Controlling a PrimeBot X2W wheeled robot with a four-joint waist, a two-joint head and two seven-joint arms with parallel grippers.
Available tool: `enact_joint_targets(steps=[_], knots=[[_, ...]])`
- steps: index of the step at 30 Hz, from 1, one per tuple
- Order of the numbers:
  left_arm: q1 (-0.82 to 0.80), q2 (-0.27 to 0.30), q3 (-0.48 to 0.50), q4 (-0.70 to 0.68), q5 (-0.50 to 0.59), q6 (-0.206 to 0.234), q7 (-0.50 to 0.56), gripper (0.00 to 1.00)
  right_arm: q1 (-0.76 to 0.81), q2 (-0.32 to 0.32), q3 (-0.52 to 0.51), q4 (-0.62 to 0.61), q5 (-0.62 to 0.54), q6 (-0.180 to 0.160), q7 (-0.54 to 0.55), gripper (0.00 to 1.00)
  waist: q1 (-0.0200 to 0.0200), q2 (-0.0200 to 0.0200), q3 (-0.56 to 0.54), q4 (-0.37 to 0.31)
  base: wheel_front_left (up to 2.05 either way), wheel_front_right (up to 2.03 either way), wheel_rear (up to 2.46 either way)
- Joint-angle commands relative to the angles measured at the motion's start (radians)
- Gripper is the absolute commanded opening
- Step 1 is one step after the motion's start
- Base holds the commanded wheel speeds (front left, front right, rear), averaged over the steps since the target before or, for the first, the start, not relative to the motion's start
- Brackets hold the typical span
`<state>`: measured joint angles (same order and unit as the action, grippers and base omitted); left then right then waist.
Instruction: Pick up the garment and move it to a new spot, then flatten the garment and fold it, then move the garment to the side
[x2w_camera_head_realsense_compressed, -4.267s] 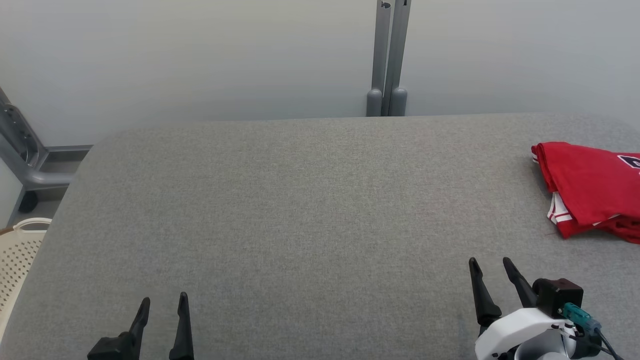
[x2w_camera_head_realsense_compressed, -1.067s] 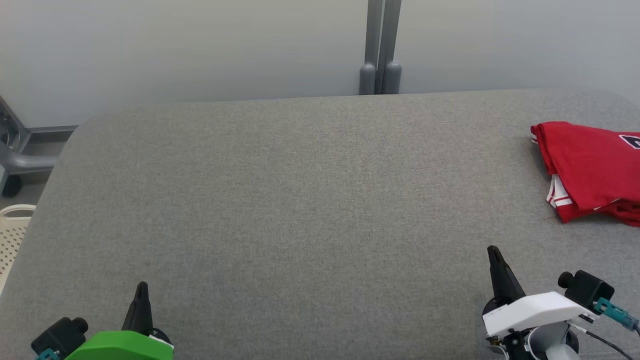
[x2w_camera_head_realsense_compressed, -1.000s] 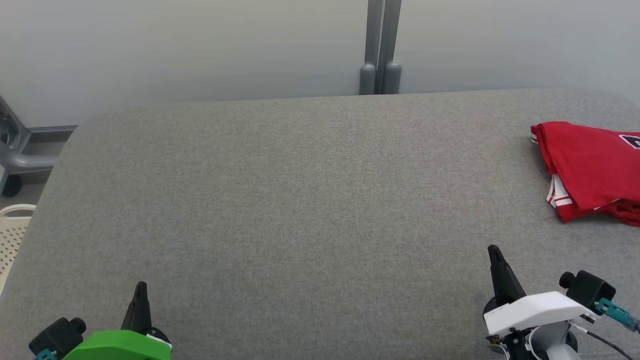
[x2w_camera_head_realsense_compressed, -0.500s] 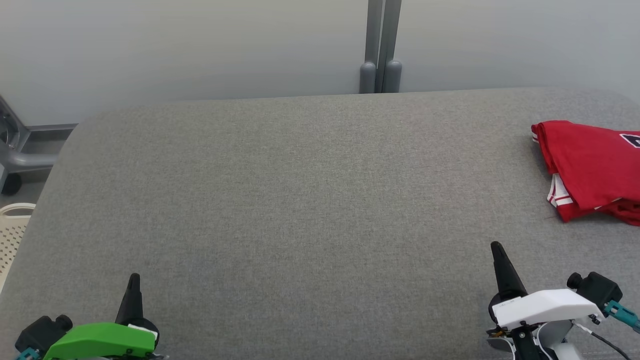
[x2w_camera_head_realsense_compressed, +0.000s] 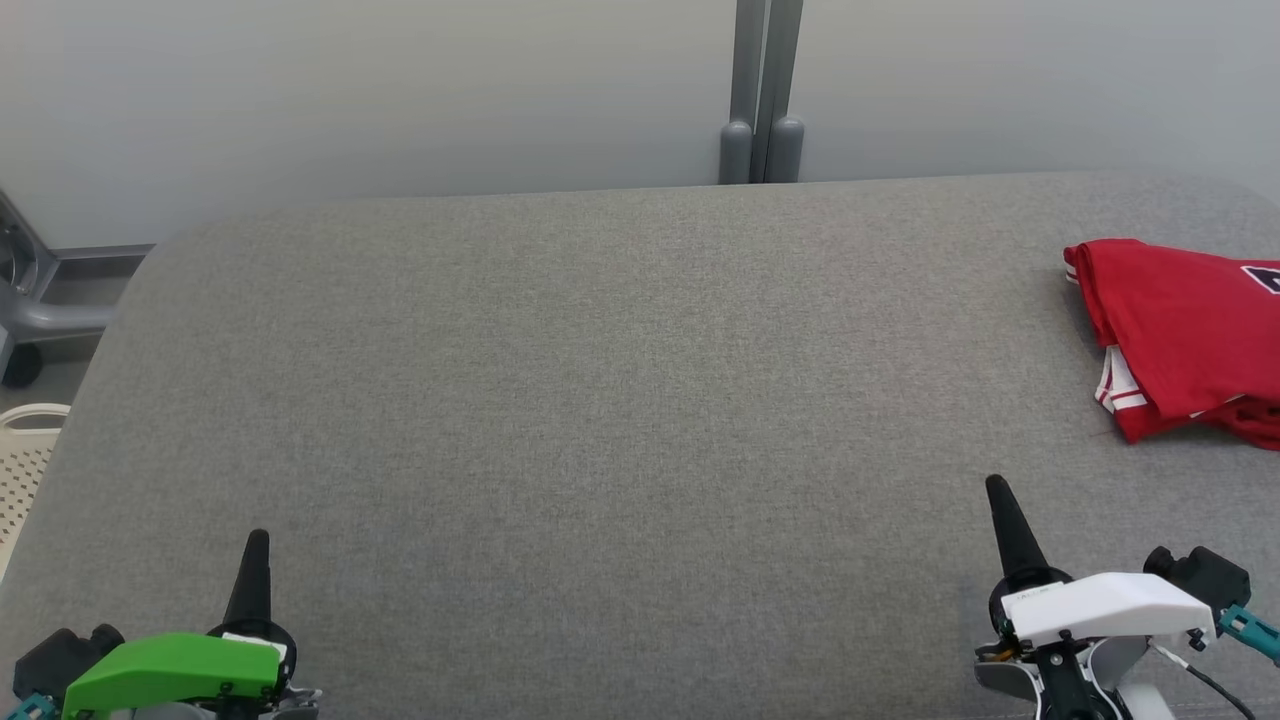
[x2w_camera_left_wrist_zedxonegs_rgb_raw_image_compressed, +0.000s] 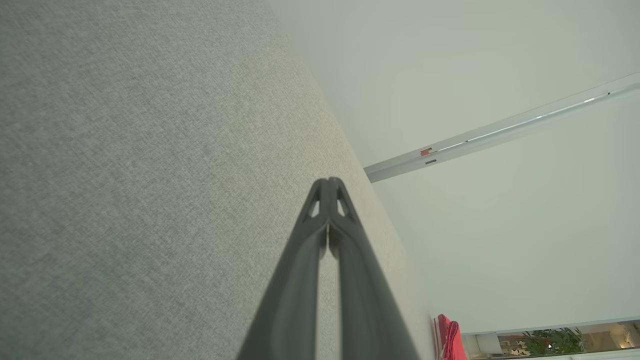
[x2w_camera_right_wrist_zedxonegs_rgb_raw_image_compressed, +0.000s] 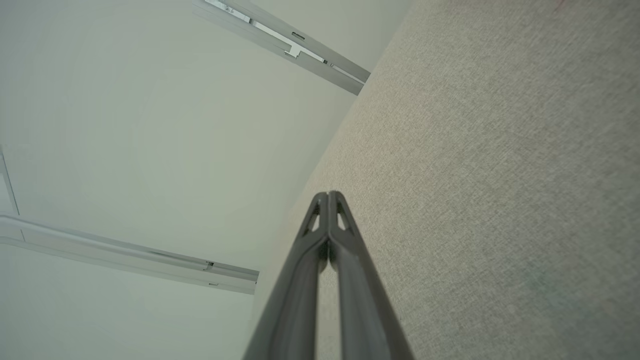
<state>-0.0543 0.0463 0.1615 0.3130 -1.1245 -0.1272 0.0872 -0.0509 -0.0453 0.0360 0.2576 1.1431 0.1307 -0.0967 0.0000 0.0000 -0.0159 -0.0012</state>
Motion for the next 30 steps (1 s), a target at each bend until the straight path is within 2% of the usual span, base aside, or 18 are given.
enact_joint_targets(steps=[1,30], knots=[[-0.027,0.005,0.009,-0.014,-0.028,-0.003,0.009,0.00,-0.018,-0.005,-0.004,-0.015,0.029,0.000,0.008,0.00,0.0000,0.0000,0.000,0.000,0.00,0.00,0.00],[-0.053,0.006,0.056,-0.038,-0.270,-0.005,0.100,0.00,-0.018,-0.006,-0.010,-0.045,0.277,0.000,0.041,0.00,0.0000,0.0000,0.008,0.001,0.00,0.00,0.00]])
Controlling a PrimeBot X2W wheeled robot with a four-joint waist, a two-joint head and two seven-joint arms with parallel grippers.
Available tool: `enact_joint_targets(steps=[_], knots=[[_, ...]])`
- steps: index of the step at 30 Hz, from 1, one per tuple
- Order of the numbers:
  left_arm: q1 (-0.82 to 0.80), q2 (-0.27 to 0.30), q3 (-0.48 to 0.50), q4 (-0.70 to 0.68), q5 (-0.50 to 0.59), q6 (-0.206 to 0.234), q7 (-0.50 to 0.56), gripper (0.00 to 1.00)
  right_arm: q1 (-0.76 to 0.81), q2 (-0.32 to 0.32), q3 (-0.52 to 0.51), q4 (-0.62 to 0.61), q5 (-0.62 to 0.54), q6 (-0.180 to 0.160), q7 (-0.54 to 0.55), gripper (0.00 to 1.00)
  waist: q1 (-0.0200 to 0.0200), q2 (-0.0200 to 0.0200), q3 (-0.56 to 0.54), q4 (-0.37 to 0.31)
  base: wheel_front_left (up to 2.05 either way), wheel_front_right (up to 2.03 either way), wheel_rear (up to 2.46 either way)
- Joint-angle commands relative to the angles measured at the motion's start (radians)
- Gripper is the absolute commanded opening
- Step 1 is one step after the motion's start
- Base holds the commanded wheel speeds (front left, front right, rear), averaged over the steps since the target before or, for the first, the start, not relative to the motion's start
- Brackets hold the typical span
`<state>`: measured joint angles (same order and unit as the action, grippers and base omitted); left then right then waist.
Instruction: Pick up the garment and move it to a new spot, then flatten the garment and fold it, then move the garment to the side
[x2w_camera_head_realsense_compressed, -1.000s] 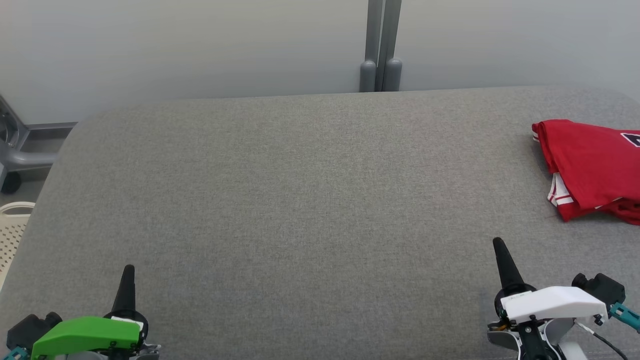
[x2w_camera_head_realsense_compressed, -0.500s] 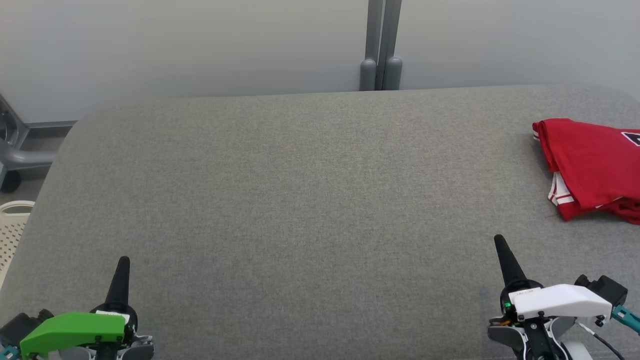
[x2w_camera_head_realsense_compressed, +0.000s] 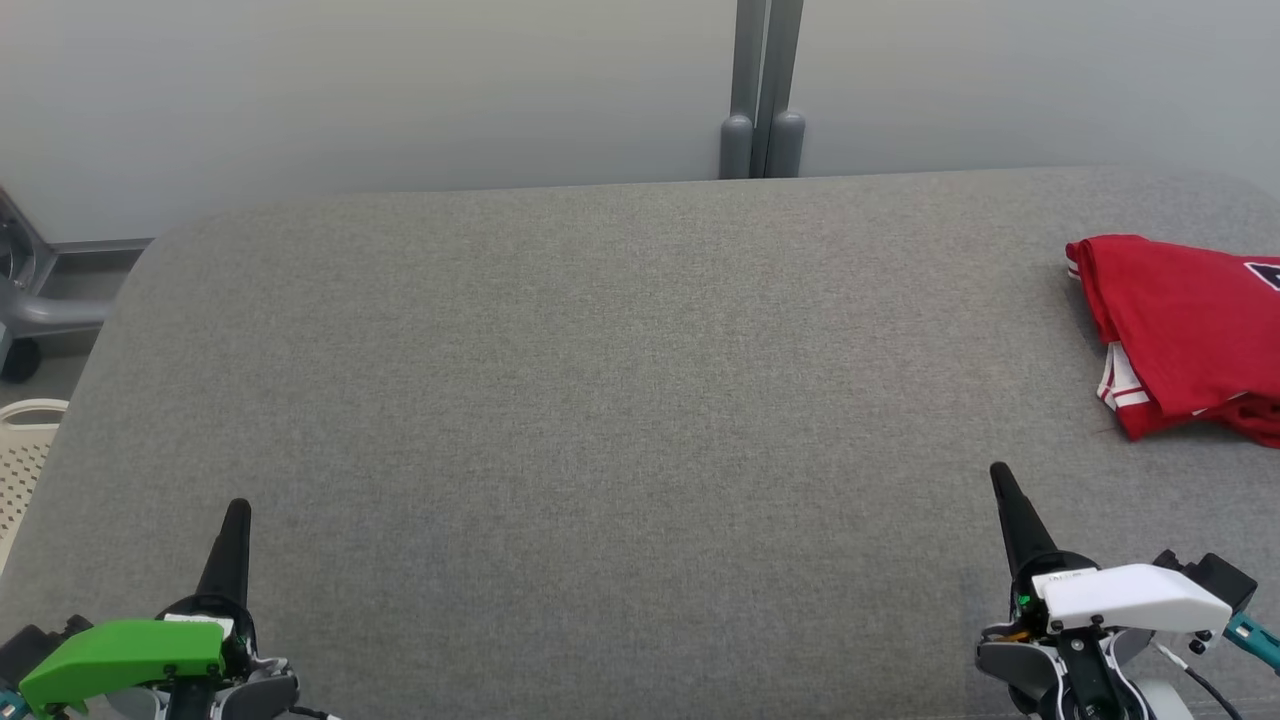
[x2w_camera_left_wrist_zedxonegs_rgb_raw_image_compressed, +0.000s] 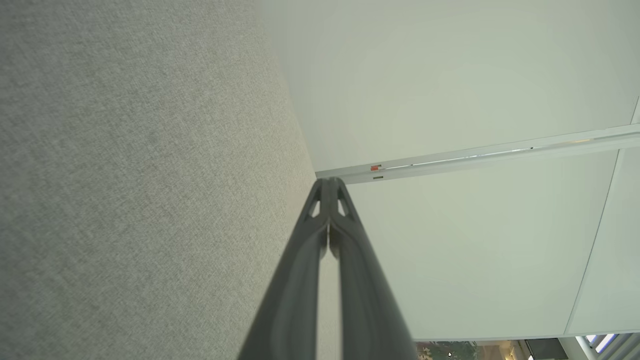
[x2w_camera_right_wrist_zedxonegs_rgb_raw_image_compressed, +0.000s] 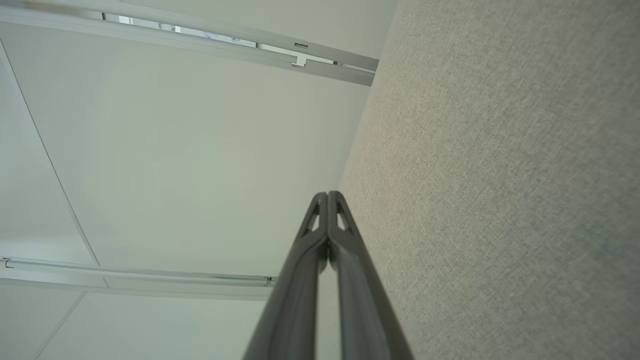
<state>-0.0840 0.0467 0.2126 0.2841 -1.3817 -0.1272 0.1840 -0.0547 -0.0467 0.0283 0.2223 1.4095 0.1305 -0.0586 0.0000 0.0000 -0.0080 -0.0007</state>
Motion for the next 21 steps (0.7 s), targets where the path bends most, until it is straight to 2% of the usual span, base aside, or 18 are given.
enact_joint_targets(steps=[1,21], knots=[[-0.026,0.006,0.008,-0.010,-0.029,-0.005,0.011,0.00,-0.014,-0.005,-0.003,-0.011,0.028,0.000,0.005,0.00,0.0000,0.0000,0.000,0.000,0.00,0.00,0.00],[-0.038,0.006,0.035,-0.023,-0.171,-0.006,0.063,0.00,-0.014,-0.005,-0.007,-0.028,0.171,0.000,0.026,0.00,0.0000,0.0000,0.006,0.000,0.00,0.00,0.00]])
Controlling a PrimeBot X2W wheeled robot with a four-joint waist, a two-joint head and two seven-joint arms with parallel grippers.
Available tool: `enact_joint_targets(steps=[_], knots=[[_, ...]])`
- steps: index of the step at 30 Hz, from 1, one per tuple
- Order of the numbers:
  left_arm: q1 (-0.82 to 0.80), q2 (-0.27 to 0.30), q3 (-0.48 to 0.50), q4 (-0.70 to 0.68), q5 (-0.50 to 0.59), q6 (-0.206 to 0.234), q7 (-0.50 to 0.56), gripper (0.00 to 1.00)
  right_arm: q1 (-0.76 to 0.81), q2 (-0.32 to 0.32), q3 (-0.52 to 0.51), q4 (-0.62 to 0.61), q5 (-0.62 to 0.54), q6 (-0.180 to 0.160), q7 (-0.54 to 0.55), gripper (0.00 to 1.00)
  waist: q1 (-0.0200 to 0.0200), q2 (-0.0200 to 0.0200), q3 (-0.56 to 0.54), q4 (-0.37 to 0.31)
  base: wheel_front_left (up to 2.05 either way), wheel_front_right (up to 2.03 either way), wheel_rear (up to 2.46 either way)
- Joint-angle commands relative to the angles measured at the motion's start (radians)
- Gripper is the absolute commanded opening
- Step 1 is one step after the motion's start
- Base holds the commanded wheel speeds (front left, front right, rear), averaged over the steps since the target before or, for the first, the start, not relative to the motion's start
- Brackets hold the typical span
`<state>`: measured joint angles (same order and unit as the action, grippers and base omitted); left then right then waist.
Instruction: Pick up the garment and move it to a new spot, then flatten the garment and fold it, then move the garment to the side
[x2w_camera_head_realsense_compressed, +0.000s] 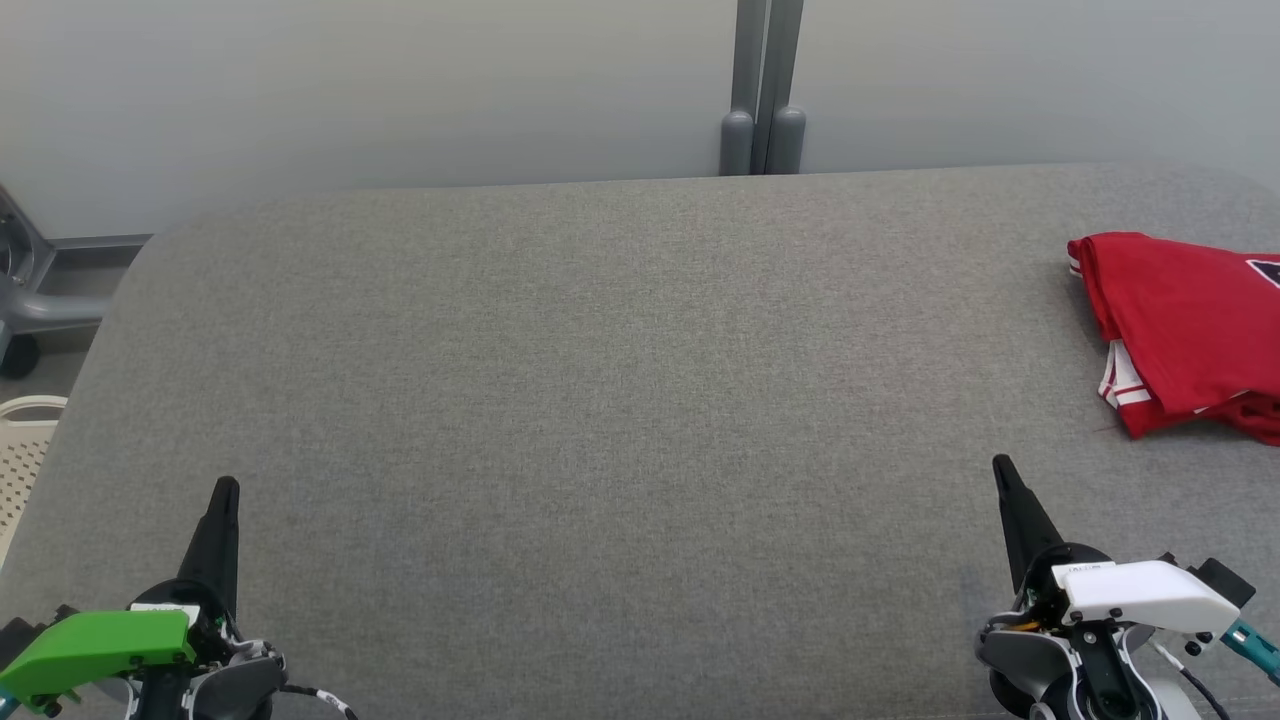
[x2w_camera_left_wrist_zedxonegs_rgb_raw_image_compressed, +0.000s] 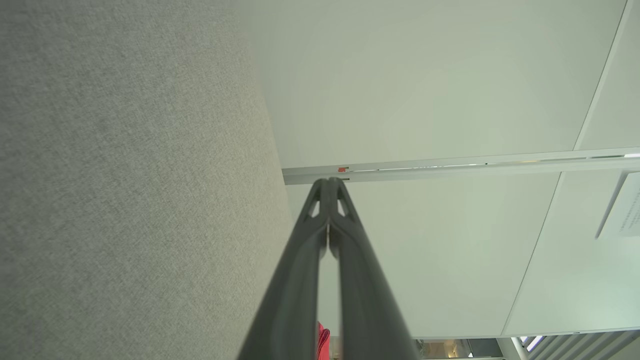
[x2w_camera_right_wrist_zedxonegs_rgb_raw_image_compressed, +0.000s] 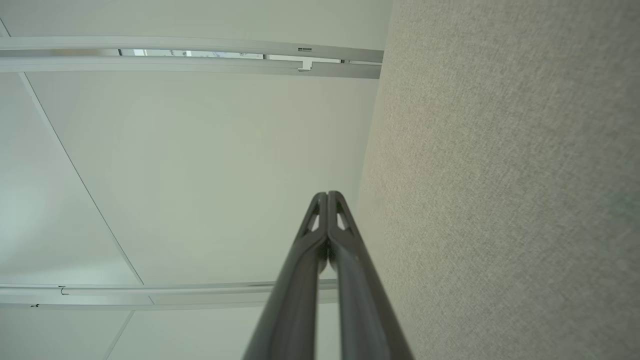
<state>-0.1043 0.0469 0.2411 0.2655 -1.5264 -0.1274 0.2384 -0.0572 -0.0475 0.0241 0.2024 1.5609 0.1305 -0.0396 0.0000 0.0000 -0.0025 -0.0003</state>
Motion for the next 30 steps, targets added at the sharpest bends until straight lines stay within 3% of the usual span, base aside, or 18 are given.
enact_joint_targets(steps=[1,9,30], knots=[[-0.019,0.006,0.007,-0.005,-0.029,-0.006,0.010,0.00,-0.011,-0.005,-0.003,-0.009,0.025,0.000,0.006,0.00,0.0000,0.0000,0.001,0.000,0.00,0.00,0.00],[-0.023,0.006,0.015,-0.010,-0.075,-0.006,0.028,0.00,-0.011,-0.005,-0.004,-0.014,0.072,0.000,0.014,0.00,0.0000,0.0000,0.002,0.000,0.00,0.00,0.00],[-0.021,0.006,0.015,-0.010,-0.073,-0.006,0.026,0.00,-0.008,-0.005,-0.004,-0.013,0.066,0.000,0.012,0.00,0.0000,0.0000,0.002,0.000,0.00,0.00,0.00]])
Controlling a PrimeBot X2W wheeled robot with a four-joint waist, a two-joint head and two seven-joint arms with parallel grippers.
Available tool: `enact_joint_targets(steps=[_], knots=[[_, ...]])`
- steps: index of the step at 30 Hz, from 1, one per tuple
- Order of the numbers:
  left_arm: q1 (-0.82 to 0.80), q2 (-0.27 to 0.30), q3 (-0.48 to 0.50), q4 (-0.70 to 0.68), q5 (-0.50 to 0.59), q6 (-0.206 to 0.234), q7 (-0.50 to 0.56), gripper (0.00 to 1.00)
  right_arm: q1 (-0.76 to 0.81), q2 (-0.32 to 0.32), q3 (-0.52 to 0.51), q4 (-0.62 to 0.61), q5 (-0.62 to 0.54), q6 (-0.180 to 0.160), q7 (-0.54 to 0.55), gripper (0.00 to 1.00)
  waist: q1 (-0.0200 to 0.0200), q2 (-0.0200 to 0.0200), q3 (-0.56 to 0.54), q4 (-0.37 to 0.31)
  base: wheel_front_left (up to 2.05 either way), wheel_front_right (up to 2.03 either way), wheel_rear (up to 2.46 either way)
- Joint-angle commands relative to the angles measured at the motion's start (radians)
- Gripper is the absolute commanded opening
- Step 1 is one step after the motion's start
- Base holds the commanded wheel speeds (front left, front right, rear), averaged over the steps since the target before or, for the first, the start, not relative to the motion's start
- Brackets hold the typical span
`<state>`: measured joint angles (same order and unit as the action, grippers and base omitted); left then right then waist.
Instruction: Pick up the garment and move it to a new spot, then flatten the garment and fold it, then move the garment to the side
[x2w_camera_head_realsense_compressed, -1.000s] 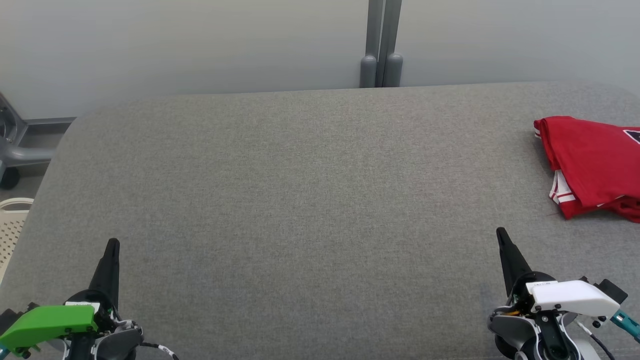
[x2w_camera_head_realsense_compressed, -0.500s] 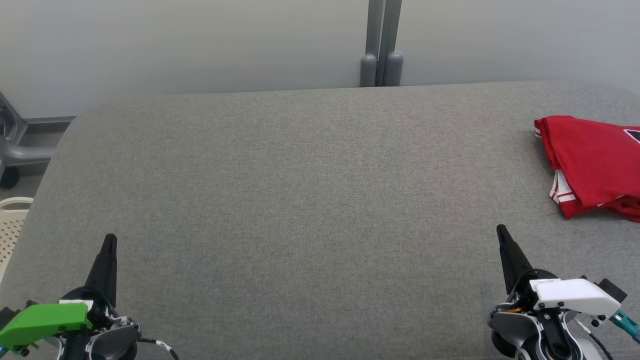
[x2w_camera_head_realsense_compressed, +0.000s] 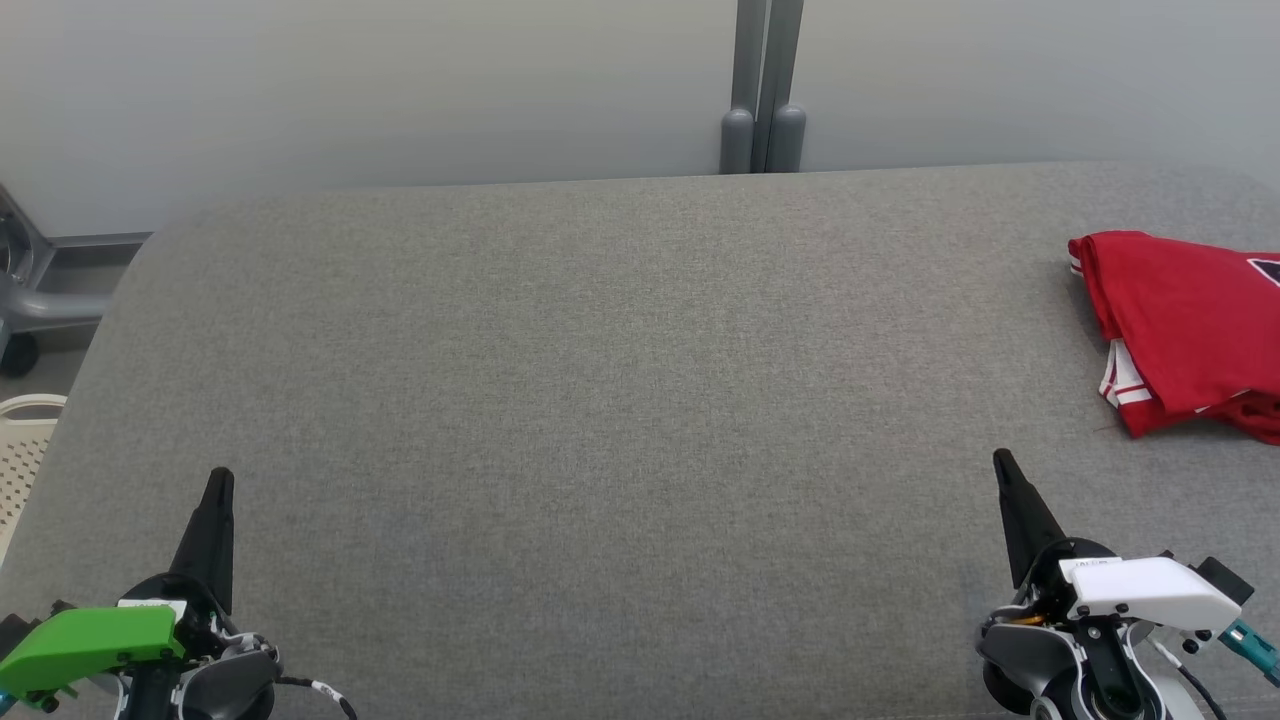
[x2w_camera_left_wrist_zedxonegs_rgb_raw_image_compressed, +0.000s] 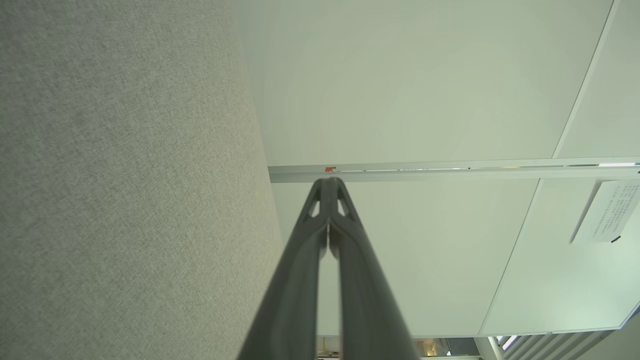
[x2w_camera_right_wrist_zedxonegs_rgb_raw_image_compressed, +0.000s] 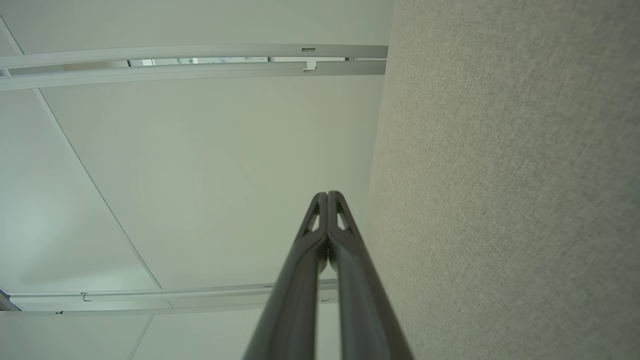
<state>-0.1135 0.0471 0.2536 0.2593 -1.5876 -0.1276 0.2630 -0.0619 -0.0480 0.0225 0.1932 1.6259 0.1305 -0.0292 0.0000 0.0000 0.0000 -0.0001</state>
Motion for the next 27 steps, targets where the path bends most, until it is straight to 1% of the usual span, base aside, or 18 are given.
enact_joint_targets(steps=[1,27], knots=[[-0.012,0.006,0.002,-0.004,-0.011,-0.006,0.001,0.00,-0.003,-0.004,-0.002,-0.004,0.001,0.000,0.001,0.00,0.0000,0.0000,0.000,0.000,0.00,0.00,0.00],[-0.011,0.006,0.002,-0.004,-0.011,-0.006,0.001,0.00,-0.003,-0.004,-0.002,-0.004,0.001,0.000,0.001,0.00,0.0000,0.0000,0.000,0.000,0.00,0.00,0.00]])
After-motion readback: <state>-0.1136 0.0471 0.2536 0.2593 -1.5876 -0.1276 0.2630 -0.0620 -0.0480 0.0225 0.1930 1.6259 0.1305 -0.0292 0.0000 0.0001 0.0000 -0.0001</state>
